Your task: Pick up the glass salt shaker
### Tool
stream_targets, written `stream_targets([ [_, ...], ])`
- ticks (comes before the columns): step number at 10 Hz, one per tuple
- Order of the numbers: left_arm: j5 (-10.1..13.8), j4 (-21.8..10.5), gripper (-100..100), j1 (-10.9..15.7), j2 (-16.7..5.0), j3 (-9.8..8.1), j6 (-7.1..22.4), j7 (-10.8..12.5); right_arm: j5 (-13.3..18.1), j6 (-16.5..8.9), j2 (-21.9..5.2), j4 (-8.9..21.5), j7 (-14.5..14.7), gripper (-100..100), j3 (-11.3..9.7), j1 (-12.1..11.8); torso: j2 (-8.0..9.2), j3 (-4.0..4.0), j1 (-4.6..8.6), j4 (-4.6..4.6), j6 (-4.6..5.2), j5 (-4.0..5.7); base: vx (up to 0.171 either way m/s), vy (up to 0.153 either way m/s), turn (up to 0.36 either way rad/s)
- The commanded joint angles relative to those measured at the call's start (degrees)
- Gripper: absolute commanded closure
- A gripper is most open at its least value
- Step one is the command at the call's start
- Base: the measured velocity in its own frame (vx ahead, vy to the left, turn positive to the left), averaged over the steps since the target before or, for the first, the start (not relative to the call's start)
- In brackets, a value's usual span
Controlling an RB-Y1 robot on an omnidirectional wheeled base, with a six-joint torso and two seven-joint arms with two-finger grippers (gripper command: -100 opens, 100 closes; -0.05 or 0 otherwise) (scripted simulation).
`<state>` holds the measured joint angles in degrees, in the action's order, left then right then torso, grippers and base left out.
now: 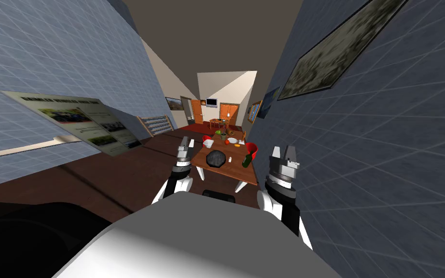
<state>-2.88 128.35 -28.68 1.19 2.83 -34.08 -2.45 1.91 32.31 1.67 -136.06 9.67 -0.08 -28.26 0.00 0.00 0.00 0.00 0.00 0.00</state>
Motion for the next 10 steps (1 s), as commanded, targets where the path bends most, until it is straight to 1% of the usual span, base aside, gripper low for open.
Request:
stream_targets([
  [1,0.0,0.0,0,0.0,0.0,0.0,0.0,0.0,0.5,-0.15,-2.15,0.97,-0.15,-100,0.05,0.02,0.0,0.0,0.0,0.0,0.0,0.0,-0.007,0.002,0.049],
  [3,0.0,0.0,0,0.0,0.0,0.0,0.0,0.0,1.66,-0.5,-5.6,3.18,-0.49,-100,0.18,0.06,0.05,0.03,0.01,-0.01,-0.01,0.0,-0.023,0.003,0.096],
  [5,0.0,0.0,0,0.01,0.0,0.0,0.0,0.0,3.42,-1.01,-8.98,6.45,-0.97,-100,0.38,0.09,0.11,0.06,0.01,-0.02,-0.01,0.0,-0.036,0.004,0.117],
  [6,0.0,0.0,0,0.01,0.0,0.0,0.0,0.0,3.42,-1.01,-9.38,6.45,-0.97,-100,0.38,0.09,0.12,0.07,0.01,-0.03,-0.01,0.0,-0.029,0.001,0.058],
  [8,0.0,0.0,0,0.01,0.0,0.0,0.0,0.0,5.69,-1.64,-13.25,10.26,-1.58,-100,0.61,0.11,0.12,0.07,0.01,-0.02,0.0,0.01,-0.037,0.006,0.13],
  [9,0.0,0.0,0,0.01,0.0,0.0,0.0,0.0,7.01,-1.98,-14.9,12.18,-1.92,-100,0.74,0.11,0.15,0.08,0.01,-0.03,-0.02,0.0,-0.051,0.011,0.255],
  [10,0.0,0.0,0,0.01,0.0,0.0,0.0,0.0,7.01,-1.98,-15.51,12.89,-1.92,-100,0.74,0.11,0.16,0.09,0.0,-0.04,-0.03,0.0,-0.034,0.007,0.05],
])
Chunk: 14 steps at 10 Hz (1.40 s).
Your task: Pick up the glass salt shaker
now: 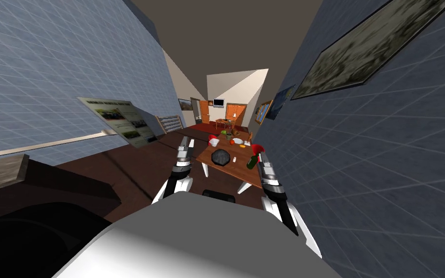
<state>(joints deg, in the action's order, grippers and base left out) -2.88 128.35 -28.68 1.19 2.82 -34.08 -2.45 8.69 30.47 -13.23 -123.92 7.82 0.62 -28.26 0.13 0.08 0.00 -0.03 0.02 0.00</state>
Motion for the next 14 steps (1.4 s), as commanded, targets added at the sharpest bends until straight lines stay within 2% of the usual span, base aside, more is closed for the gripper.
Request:
stream_targets([
  [1,0.0,0.0,0,0.0,0.0,0.0,0.0,0.0,1.66,-0.51,-2.79,2.86,-0.45,-100,0.17,0.11,0.0,0.0,0.0,0.0,0.0,0.0,-0.033,0.013,0.107],
  [2,0.0,0.0,0,0.01,0.0,0.0,0.0,0.0,1.66,-0.51,-2.79,3.25,-0.45,-100,0.17,0.11,-0.01,-0.01,0.0,0.0,-0.03,0.0,-0.025,0.006,0.068],
  [3,0.0,0.0,0,0.0,0.0,0.0,0.0,0.0,3.18,-0.89,-5.02,5.01,-0.85,-100,0.29,0.12,-0.04,-0.02,0.0,0.01,-0.01,0.0,-0.031,0.008,0.154],
  [4,0.0,0.0,0,0.01,0.0,0.0,0.0,0.0,3.18,-0.89,-5.02,5.9,-0.85,-100,0.29,0.12,-0.04,-0.02,0.01,0.01,-0.04,0.0,-0.03,0.007,0.079],
  [5,0.0,0.0,0,0.0,0.0,0.0,0.0,0.0,4.8,-1.28,-7.29,8.03,-1.29,-100,0.4,0.14,-0.03,-0.02,0.01,0.01,0.0,0.0,-0.029,0.014,0.187],
  [6,0.0,0.0,0,0.01,0.0,0.0,0.0,0.0,4.8,-1.28,-7.29,8.7,-1.29,-100,0.4,0.14,-0.03,-0.02,-0.01,0.01,-0.03,0.0,-0.028,0.011,0.072],
  [7,0.0,0.0,0,0.0,0.0,0.0,0.0,0.0,6.49,-1.68,-9.57,10.85,-1.76,-100,0.49,0.17,-0.04,-0.02,-0.01,0.01,0.0,0.0,-0.036,0.023,0.106],
  [8,0.0,0.0,0,0.0,0.0,0.0,0.0,0.0,6.49,-1.68,-9.57,11.63,-1.76,-100,0.49,0.17,-0.01,-0.01,-0.04,0.0,-0.02,-0.01,-0.029,0.02,0.098],
  [9,0.0,0.0,0,0.0,0.0,0.0,0.0,0.0,8.24,-2.09,-11.86,13.25,-2.27,-100,0.55,0.21,-0.03,-0.02,-0.04,0.0,-0.01,-0.01,-0.031,0.024,0.18],
  [10,0.0,0.0,0,0.01,0.0,0.0,0.0,0.0,8.24,-2.09,-11.86,14.66,-2.27,-100,0.55,0.21,-0.04,-0.02,-0.05,0.01,-0.03,-0.01,-0.024,0.016,0.099],
  [11,0.0,0.0,0,0.0,0.0,0.0,0.0,0.0,10.05,-2.49,-14.07,16.61,-2.82,-100,0.59,0.27,-0.04,-0.02,-0.02,0.01,0.01,-0.01,-0.021,0.023,0.188],
  [12,0.0,0.0,0,0.0,0.0,0.0,0.0,0.0,10.05,-2.49,-14.13,17.79,-2.82,-100,0.59,0.27,-0.06,-0.03,-0.03,0.01,-0.03,-0.01,-0.018,0.021,0.098],
  [13,0.0,0.0,0,0.0,0.0,0.0,0.0,0.0,11.89,-2.88,-16.36,19.22,-3.41,-100,0.58,0.35,-0.07,-0.04,-0.03,0.01,0.01,-0.01,-0.032,0.034,0.181],
  [14,0.0,0.0,0,0.0,0.0,0.0,0.0,0.0,11.89,-2.88,-16.36,20.83,-3.41,-100,0.58,0.35,-0.05,-0.03,-0.07,0.01,-0.04,-0.02,-0.025,0.027,0.099],
])
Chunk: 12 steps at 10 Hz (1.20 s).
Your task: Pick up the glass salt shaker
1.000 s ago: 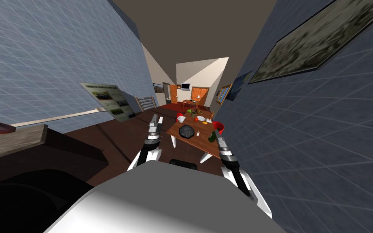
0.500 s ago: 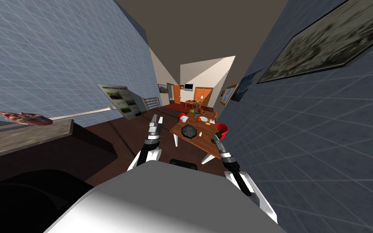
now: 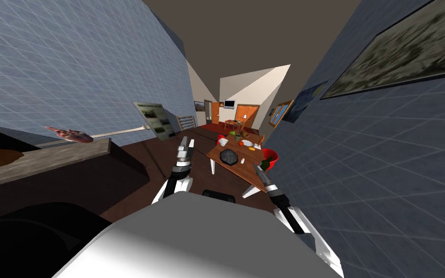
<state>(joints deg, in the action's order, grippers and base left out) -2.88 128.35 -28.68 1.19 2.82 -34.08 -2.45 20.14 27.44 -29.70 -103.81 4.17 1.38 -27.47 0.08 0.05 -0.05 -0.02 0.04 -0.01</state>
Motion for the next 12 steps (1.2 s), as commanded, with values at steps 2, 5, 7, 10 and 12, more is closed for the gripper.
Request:
stream_targets([
  [2,0.0,0.0,0,0.01,0.0,0.0,0.0,0.0,2.32,-0.23,-2.08,4.12,-0.38,-100,-0.22,-0.33,-0.01,0.0,-0.02,0.0,-0.03,-0.01,-0.016,0.028,0.133],
  [5,0.0,0.0,0,0.0,0.0,0.0,0.0,0.0,6.14,-0.94,-6.29,9.57,-1.78,-100,-0.45,-0.02,-0.06,-0.03,-0.01,0.01,0.0,-0.01,-0.005,0.038,0.155],
  [7,0.0,0.0,0,0.0,0.0,0.0,0.0,0.0,8.07,-1.26,-8.31,13.09,-2.55,-100,-0.64,0.17,-0.07,-0.04,-0.04,0.01,0.0,-0.01,0.0,0.041,0.123],
  [10,0.0,0.0,0,-0.01,0.0,0.0,0.0,0.0,11.91,-1.82,-12.14,19.66,-4.23,-100,-1.19,0.66,-0.11,-0.06,-0.09,0.02,0.02,-0.02,0.009,0.056,0.205],
  [12,0.0,0.0,0,-0.01,0.0,0.0,0.0,0.0,13.8,-2.06,-13.91,23.07,-5.13,-100,-1.55,0.95,-0.15,-0.08,-0.06,0.03,0.01,-0.02,0.026,0.046,0.138],
])
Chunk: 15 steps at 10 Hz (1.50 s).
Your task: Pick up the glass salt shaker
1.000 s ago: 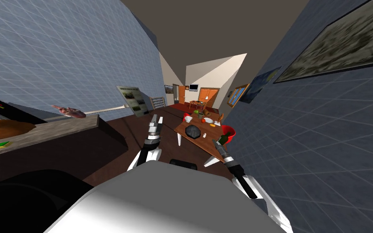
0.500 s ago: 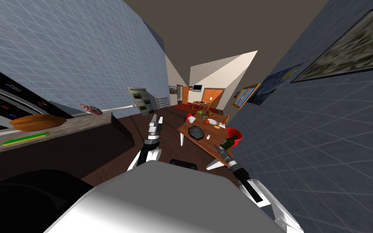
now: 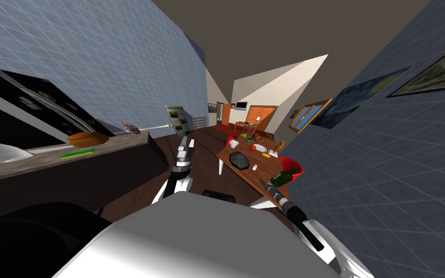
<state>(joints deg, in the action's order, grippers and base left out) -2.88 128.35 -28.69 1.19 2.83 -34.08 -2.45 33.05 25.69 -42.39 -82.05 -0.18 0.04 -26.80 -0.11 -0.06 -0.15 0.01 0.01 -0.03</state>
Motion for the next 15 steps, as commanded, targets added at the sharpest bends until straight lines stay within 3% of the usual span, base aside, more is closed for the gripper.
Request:
stream_targets([
  [1,0.0,0.0,0,0.0,0.0,0.0,0.0,0.0,0.89,-0.31,-1.23,2.19,-0.78,-100,-0.21,0.27,0.0,0.0,0.0,0.0,0.0,0.0,0.025,0.042,0.098],
  [2,0.0,0.0,0,-0.01,0.0,-0.01,0.0,0.0,2.75,-0.51,-2.9,5.03,-1.72,-100,-0.62,0.6,0.01,0.0,0.04,0.0,0.04,0.0,0.028,0.054,0.182],
  [3,0.0,0.0,0,0.0,0.0,0.0,0.0,0.0,2.75,-0.51,-2.9,5.43,-1.72,-100,-0.62,0.6,0.01,0.0,0.0,0.0,0.01,0.0,0.033,0.04,0.082],
  [4,0.0,0.0,0,-0.01,0.0,-0.01,0.0,0.0,4.58,-0.69,-4.44,8.04,-2.69,-100,-1.08,0.94,0.0,0.0,0.04,0.0,0.05,-0.01,0.059,0.055,0.168],
  [7,0.0,0.0,0,0.0,0.0,0.0,0.0,0.0,6.37,-0.84,-5.86,11.72,-3.69,-100,-1.59,1.31,-0.02,-0.02,-0.03,0.01,0.01,-0.01,0.038,0.049,0.117],
  [13,0.0,0.0,0,-0.01,0.0,0.0,0.0,0.0,14.49,-1.2,-11.24,25.06,-8.77,-100,-4.59,3.38,-0.28,-0.16,-0.09,0.06,0.0,-0.03,0.09,0.065,0.191],
  [15,0.0,0.01,0,-0.02,0.0,-0.01,0.0,0.0,15.91,-1.22,-12.05,27.34,-9.74,-100,-5.22,3.79,-0.19,-0.12,-0.06,0.05,0.06,-0.03,0.081,0.043,0.089],
])
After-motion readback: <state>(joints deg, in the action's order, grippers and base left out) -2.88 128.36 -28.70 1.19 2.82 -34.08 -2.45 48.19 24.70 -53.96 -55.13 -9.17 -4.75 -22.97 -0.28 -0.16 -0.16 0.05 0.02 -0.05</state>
